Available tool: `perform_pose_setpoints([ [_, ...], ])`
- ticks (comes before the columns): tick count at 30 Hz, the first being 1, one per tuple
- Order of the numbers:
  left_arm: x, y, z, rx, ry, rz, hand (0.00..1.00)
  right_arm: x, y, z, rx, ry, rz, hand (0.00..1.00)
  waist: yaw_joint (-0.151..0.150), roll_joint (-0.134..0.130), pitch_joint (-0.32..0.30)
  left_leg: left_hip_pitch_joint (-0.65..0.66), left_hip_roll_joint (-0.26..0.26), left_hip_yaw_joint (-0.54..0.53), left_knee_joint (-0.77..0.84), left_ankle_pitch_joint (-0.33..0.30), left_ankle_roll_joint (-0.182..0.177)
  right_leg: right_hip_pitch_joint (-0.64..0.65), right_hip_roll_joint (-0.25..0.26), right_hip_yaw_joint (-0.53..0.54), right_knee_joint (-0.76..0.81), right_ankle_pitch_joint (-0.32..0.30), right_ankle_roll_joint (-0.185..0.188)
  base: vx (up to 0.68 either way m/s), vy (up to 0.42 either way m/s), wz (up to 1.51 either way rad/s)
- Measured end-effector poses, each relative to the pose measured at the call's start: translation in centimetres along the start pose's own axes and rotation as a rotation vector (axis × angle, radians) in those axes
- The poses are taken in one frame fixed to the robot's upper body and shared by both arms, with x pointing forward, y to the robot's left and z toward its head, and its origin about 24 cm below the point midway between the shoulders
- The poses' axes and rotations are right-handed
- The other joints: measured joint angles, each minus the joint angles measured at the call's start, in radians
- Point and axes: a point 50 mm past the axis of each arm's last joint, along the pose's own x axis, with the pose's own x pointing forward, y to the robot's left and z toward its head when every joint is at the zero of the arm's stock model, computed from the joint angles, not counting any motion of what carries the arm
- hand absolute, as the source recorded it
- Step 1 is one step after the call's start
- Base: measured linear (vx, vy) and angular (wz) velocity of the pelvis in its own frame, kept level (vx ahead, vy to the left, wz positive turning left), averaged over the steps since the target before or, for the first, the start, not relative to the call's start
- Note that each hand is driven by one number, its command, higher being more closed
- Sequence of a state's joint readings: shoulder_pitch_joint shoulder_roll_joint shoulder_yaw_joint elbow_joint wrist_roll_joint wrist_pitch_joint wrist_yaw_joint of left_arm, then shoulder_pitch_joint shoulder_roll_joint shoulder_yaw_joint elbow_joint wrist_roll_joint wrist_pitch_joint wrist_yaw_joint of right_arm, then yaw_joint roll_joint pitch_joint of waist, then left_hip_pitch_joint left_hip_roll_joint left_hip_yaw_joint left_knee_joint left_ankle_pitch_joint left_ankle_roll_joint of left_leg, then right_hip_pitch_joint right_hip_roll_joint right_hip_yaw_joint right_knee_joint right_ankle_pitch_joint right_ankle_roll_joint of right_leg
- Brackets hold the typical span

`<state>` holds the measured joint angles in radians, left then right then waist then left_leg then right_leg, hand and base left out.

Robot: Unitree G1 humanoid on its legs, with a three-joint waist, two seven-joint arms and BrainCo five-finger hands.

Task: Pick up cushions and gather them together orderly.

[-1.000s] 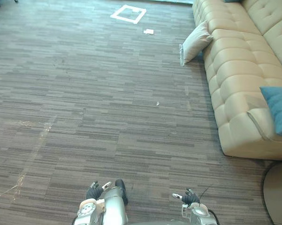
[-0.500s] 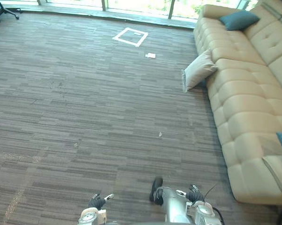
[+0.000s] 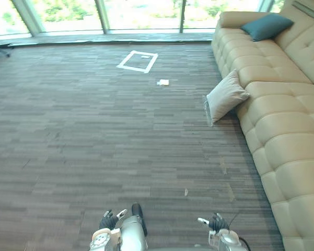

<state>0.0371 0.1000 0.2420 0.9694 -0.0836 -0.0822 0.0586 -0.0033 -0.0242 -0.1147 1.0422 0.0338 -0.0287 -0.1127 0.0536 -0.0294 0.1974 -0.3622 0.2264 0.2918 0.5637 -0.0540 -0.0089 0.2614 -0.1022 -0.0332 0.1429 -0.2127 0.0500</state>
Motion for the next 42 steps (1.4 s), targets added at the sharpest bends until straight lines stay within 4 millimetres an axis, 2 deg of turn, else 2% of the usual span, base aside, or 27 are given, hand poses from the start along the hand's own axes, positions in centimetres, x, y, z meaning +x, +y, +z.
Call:
perform_pose_setpoints([
  [1,0.0,0.3,0.2,-0.007,-0.006,0.009,0.00,0.0,0.0,0.0,-0.001,0.000,-0.001,0.00,0.009,0.002,0.002,-0.028,0.022,0.003,0.092,0.001,0.017,0.001,0.005,0.017,0.022,0.019,0.005,0.69,0.374,-0.45],
  [2,-0.1,1.0,-0.8,0.013,0.031,0.028,0.00,-0.3,-0.2,-1.2,-0.020,0.029,-0.008,0.00,0.008,-0.035,-0.026,0.003,-0.051,0.001,0.023,-0.039,0.020,-0.032,-0.034,0.034,0.180,0.006,0.036,0.50,0.324,-0.49],
  [3,-0.5,1.1,-1.9,0.029,0.065,0.025,0.00,-0.4,-1.0,-1.6,-0.046,0.034,-0.023,0.00,0.007,-0.020,-0.040,0.062,-0.066,0.003,-0.040,-0.123,0.016,-0.082,-0.041,0.049,0.345,0.009,0.101,0.50,0.324,-0.25],
  [4,-0.6,1.9,-2.3,0.044,0.085,0.041,0.00,-0.4,-0.7,-1.7,-0.047,0.036,-0.014,0.00,-0.004,-0.043,-0.043,0.097,-0.095,0.002,-0.052,-0.167,-0.020,-0.135,-0.075,0.061,0.503,0.036,0.187,0.58,0.173,0.15],
  [5,-0.5,2.7,-2.2,0.073,0.100,0.057,0.00,-0.4,-0.3,-1.5,-0.038,0.033,-0.004,0.00,-0.020,-0.084,-0.040,0.158,-0.148,-0.001,-0.077,-0.209,0.003,-0.232,-0.121,0.076,0.729,0.140,0.225,0.61,0.102,0.32],
  [7,-0.4,2.4,-2.4,0.076,0.119,0.059,0.00,-0.3,-0.4,-1.4,-0.039,0.031,-0.003,0.00,-0.019,-0.074,-0.028,0.231,-0.150,0.001,-0.093,-0.246,-0.006,-0.323,-0.128,0.040,0.885,0.093,0.151,0.59,0.024,-0.03],
  [8,-0.7,1.6,-3.2,0.076,0.142,0.045,0.00,-0.2,-0.7,-0.3,-0.035,-0.016,-0.008,0.00,-0.020,-0.030,-0.012,0.363,-0.134,0.006,-0.173,-0.269,-0.022,-0.426,-0.122,-0.062,0.963,0.005,0.042,0.61,-0.001,-0.20],
  [11,-0.7,0.5,-3.2,0.107,0.141,0.005,0.00,0.1,-1.4,1.2,-0.045,-0.072,-0.017,0.00,-0.028,0.008,-0.007,0.526,-0.107,0.026,-0.313,-0.267,-0.035,-0.587,-0.107,-0.212,0.800,-0.066,-0.029,0.69,-0.077,0.05],
  [13,-0.6,0.3,-3.1,0.118,0.138,-0.007,0.00,0.2,-1.4,2.2,-0.044,-0.102,-0.017,0.00,-0.054,0.008,-0.007,0.589,-0.092,0.028,-0.358,-0.269,-0.041,-0.659,-0.100,-0.263,0.568,-0.036,-0.026,0.54,-0.150,0.43],
  [14,-0.7,0.0,-3.2,0.134,0.139,-0.019,0.00,0.2,-1.4,2.4,-0.047,-0.111,-0.017,0.00,-0.065,-0.007,-0.012,0.632,-0.098,0.026,-0.390,-0.269,-0.068,-0.663,-0.077,-0.268,0.303,0.087,-0.012,0.79,-0.255,0.34],
  [15,-0.5,-0.4,-3.0,0.142,0.138,-0.028,0.00,0.2,-2.0,2.3,-0.047,-0.105,-0.031,0.00,-0.054,0.006,-0.002,0.698,-0.071,0.023,-0.391,-0.278,-0.095,-0.643,-0.041,-0.243,0.248,0.268,-0.113,0.79,-0.255,0.15],
  [16,-0.6,-0.8,-3.0,0.139,0.143,-0.037,0.00,0.3,-2.2,2.6,-0.051,-0.108,-0.035,0.00,-0.047,0.028,-0.003,0.705,-0.055,0.025,-0.388,-0.274,-0.095,-0.646,-0.025,-0.248,0.274,0.261,-0.111,0.85,-0.244,-0.22],
  [18,-0.7,-2.9,-3.0,0.124,0.135,-0.087,0.00,0.3,-3.0,2.9,-0.011,-0.116,-0.066,0.00,-0.071,0.045,0.005,0.692,-0.019,-0.024,-0.226,-0.162,-0.164,-0.633,-0.019,-0.236,0.420,0.075,-0.122,0.66,-0.210,-0.16],
  [19,-0.7,-3.2,-3.0,0.111,0.136,-0.092,0.00,0.3,-3.1,2.9,-0.006,-0.115,-0.069,0.00,-0.073,0.048,0.007,0.668,-0.003,-0.040,-0.152,-0.142,-0.172,-0.618,-0.015,-0.238,0.429,0.053,-0.123,0.56,-0.206,-0.13],
  [21,-0.5,-3.4,-2.1,0.055,0.102,-0.079,0.00,0.2,-2.8,2.2,-0.003,-0.092,-0.063,0.00,-0.066,0.068,0.014,0.501,0.097,-0.092,0.289,0.020,-0.173,-0.497,0.047,-0.232,0.386,-0.013,-0.142,0.56,-0.141,-0.32],
  [24,-0.4,-3.2,-1.2,0.035,0.056,-0.070,0.00,0.0,-2.0,1.1,0.011,-0.056,-0.046,0.00,-0.052,0.050,0.015,0.325,0.153,-0.003,0.502,-0.127,-0.142,-0.323,0.091,-0.206,0.264,-0.050,-0.150,0.49,-0.053,-0.29],
  [27,-0.4,-3.0,-0.9,0.035,0.037,-0.065,0.00,-0.1,-1.7,0.6,0.016,-0.039,-0.041,0.00,-0.051,0.046,0.013,0.213,0.127,0.061,0.415,-0.200,-0.102,-0.231,0.093,-0.172,0.176,-0.054,-0.143,0.43,0.054,-0.32],
  [29,-0.4,-2.7,-1.1,0.034,0.043,-0.060,0.00,0.0,-1.8,0.4,0.011,-0.020,-0.043,0.00,-0.040,0.047,0.013,0.136,0.038,0.068,0.127,-0.208,-0.096,-0.168,0.066,-0.121,0.128,-0.064,-0.106,0.54,0.219,-0.73],
  [30,-0.4,-2.6,-1.2,0.041,0.047,-0.060,0.00,0.0,-2.0,0.0,0.007,-0.006,-0.049,0.00,-0.038,0.048,0.013,0.116,-0.037,0.015,-0.161,-0.131,-0.120,-0.129,0.040,-0.088,0.106,-0.094,-0.068,0.52,0.279,-0.61],
  [31,-0.5,-2.6,-1.3,0.040,0.049,-0.061,0.00,0.0,-2.0,0.0,0.005,-0.004,-0.051,0.00,-0.037,0.048,0.013,0.115,-0.048,0.000,-0.209,-0.087,-0.113,-0.118,0.037,-0.080,0.099,-0.098,-0.060,0.54,0.311,-0.76],
  [32,-0.5,-2.5,-1.4,0.035,0.046,-0.061,0.00,0.0,-2.4,-0.4,-0.009,0.012,-0.060,0.00,-0.016,0.044,0.008,0.138,-0.075,-0.019,-0.254,0.041,-0.100,-0.093,0.029,-0.044,0.077,-0.106,-0.035,0.46,0.232,-0.59],
  [33,-0.3,-2.3,-1.1,0.063,0.039,-0.062,0.00,-0.1,-1.6,-0.8,-0.019,0.025,-0.041,0.00,-0.019,0.018,-0.010,0.135,-0.109,-0.005,-0.233,-0.008,-0.048,-0.072,-0.003,-0.023,0.052,-0.097,-0.021,0.48,0.210,-0.50],
  [34,-0.2,-2.2,-0.9,0.069,0.035,-0.062,0.00,-0.2,-1.4,-1.0,-0.019,0.028,-0.037,0.00,-0.023,0.009,-0.010,0.127,-0.111,-0.003,-0.209,-0.022,-0.035,-0.069,-0.011,-0.022,0.049,-0.088,-0.011,0.61,0.234,-0.16],
  [37,0.0,-1.6,-0.5,0.073,0.029,-0.052,0.00,-0.2,-1.0,-1.1,-0.027,0.031,-0.027,0.00,-0.026,-0.023,-0.013,0.123,-0.113,0.008,-0.050,-0.102,0.023,-0.113,-0.043,0.013,0.238,-0.062,0.029,0.57,0.252,-0.16],
  [39,-0.1,-1.5,-1.2,0.127,0.058,-0.064,0.00,-0.1,-0.9,-0.6,-0.024,0.008,-0.021,0.00,-0.035,-0.027,-0.013,0.278,-0.149,0.019,-0.169,-0.191,0.019,-0.313,-0.090,0.024,0.709,0.070,0.152,0.45,0.140,-0.24],
  [40,-0.1,-1.3,-1.2,0.127,0.061,-0.061,0.00,-0.1,-0.8,-0.4,-0.025,0.000,-0.017,0.00,-0.040,-0.031,-0.009,0.293,-0.157,0.023,-0.175,-0.191,0.020,-0.338,-0.104,0.024,0.759,0.061,0.142,0.45,0.053,-0.14],
  [42,-0.2,-1.2,-1.6,0.152,0.078,-0.055,0.00,0.0,-0.7,0.3,-0.033,-0.023,-0.008,0.00,-0.048,-0.026,-0.002,0.456,-0.165,0.034,-0.281,-0.199,0.026,-0.446,-0.121,-0.072,0.878,-0.026,0.028,0.45,0.005,-0.10],
])
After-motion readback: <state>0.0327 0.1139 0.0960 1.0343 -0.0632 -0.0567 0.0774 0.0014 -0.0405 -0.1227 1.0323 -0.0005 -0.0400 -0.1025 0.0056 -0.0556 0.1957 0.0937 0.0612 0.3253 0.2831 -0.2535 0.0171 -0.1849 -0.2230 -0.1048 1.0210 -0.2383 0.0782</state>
